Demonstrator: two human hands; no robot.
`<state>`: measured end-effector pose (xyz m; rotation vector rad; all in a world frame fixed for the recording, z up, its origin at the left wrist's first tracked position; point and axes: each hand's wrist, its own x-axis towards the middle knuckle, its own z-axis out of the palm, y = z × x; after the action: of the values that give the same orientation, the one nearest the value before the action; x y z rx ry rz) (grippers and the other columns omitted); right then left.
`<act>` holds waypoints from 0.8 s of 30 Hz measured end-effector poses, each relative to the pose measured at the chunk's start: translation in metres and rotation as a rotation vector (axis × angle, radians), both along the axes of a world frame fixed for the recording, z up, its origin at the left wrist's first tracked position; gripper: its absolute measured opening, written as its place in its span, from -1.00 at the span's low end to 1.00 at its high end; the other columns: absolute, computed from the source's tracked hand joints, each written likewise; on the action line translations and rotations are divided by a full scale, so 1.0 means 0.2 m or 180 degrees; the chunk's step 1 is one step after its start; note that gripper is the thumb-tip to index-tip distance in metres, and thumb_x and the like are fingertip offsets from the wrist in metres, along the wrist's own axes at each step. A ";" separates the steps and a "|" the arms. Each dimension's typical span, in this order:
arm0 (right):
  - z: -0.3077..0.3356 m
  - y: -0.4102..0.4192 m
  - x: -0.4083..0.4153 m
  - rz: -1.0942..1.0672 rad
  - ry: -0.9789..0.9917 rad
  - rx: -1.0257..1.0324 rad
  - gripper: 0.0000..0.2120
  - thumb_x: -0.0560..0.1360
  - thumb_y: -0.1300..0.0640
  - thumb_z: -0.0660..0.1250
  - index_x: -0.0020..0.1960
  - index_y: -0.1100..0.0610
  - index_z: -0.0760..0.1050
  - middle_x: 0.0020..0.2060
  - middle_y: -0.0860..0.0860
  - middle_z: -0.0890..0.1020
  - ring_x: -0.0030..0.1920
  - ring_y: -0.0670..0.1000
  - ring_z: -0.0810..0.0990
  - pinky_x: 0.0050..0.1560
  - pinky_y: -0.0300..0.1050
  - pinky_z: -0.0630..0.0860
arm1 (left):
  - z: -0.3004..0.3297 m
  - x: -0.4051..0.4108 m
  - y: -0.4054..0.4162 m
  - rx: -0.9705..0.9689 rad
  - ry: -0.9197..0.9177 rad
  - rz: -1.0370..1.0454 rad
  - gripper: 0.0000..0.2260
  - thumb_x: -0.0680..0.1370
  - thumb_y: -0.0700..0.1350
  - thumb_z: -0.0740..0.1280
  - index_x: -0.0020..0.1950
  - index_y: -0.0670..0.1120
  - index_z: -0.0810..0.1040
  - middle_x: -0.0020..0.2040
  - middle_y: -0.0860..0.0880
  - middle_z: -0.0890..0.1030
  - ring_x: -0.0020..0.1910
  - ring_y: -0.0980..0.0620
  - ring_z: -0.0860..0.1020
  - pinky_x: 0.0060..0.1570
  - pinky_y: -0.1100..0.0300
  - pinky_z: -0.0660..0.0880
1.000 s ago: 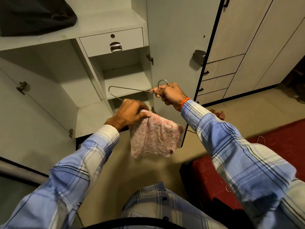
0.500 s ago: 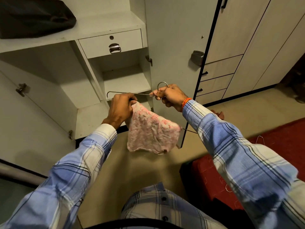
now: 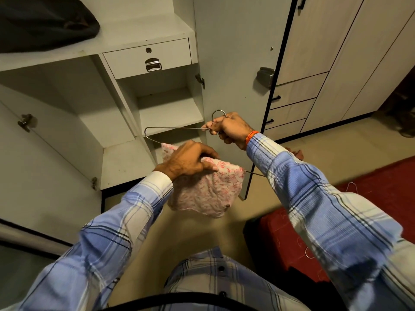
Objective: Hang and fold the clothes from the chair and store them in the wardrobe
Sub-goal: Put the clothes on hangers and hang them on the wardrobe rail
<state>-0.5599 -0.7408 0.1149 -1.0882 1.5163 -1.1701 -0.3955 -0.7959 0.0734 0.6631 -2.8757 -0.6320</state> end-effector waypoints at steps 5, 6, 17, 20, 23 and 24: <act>0.00 -0.02 0.01 0.0025 0.0021 -0.0025 -0.80 0.57 0.25 0.25 -0.06 0.21 0.65 -0.38 0.02 0.44 -0.49 -0.11 0.23 -0.54 -0.27 0.13 | -0.01 -0.04 0.05 -0.0024 0.0098 0.0127 -0.78 0.49 0.08 0.44 0.09 0.05 0.70 0.00 0.08 0.71 -0.05 0.12 0.63 -0.01 0.23 0.51; 0.00 -0.02 0.01 0.0041 0.0048 -0.0027 -0.81 0.57 0.24 0.26 -0.06 0.22 0.65 -0.40 0.02 0.43 -0.50 -0.11 0.22 -0.54 -0.27 0.13 | -0.01 -0.05 0.05 0.0037 0.0148 0.0228 -0.81 0.49 0.06 0.45 0.06 0.05 0.71 -0.03 0.09 0.71 -0.07 0.11 0.63 -0.01 0.18 0.53; 0.01 -0.03 0.06 0.0197 0.0091 0.0052 -0.78 0.57 0.22 0.29 0.04 0.34 0.63 -0.41 0.02 0.44 -0.50 -0.11 0.27 -0.51 -0.25 0.14 | -0.04 -0.14 0.07 -0.0149 0.0240 0.1795 -0.82 0.51 0.11 0.39 -0.01 0.03 0.63 -0.09 0.01 0.64 -0.15 -0.02 0.55 -0.05 0.10 0.51; -0.01 -0.04 0.05 0.0149 0.0105 0.0048 -0.82 0.57 0.22 0.28 -0.01 0.25 0.65 -0.36 0.05 0.44 -0.49 -0.11 0.25 -0.52 -0.26 0.14 | -0.06 -0.12 0.06 -0.0168 -0.0099 0.1458 -0.74 0.53 0.18 0.35 0.04 0.04 0.68 -0.07 0.02 0.67 -0.12 0.01 0.57 0.00 0.06 0.56; -0.01 -0.03 0.04 0.0151 0.0076 0.0028 -0.81 0.58 0.21 0.27 -0.07 0.18 0.66 -0.40 0.01 0.44 -0.50 -0.11 0.25 -0.53 -0.26 0.15 | -0.06 -0.06 0.04 -0.0307 -0.0019 0.1241 -0.67 0.56 0.23 0.27 0.01 0.02 0.68 -0.10 0.01 0.67 -0.17 0.04 0.56 -0.09 0.10 0.55; -0.02 -0.03 0.04 0.0152 0.0087 0.0029 -0.80 0.58 0.21 0.27 -0.10 0.15 0.66 -0.43 -0.02 0.44 -0.49 -0.12 0.25 -0.53 -0.27 0.15 | -0.05 -0.03 0.03 -0.0344 -0.0017 0.1154 -0.64 0.57 0.24 0.25 0.00 0.01 0.68 -0.11 0.01 0.67 -0.18 0.05 0.56 -0.11 0.12 0.52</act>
<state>-0.5526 -0.7461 0.1118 -1.1324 1.5072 -1.1189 -0.4018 -0.7902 0.0625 1.1302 -2.6662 -0.4194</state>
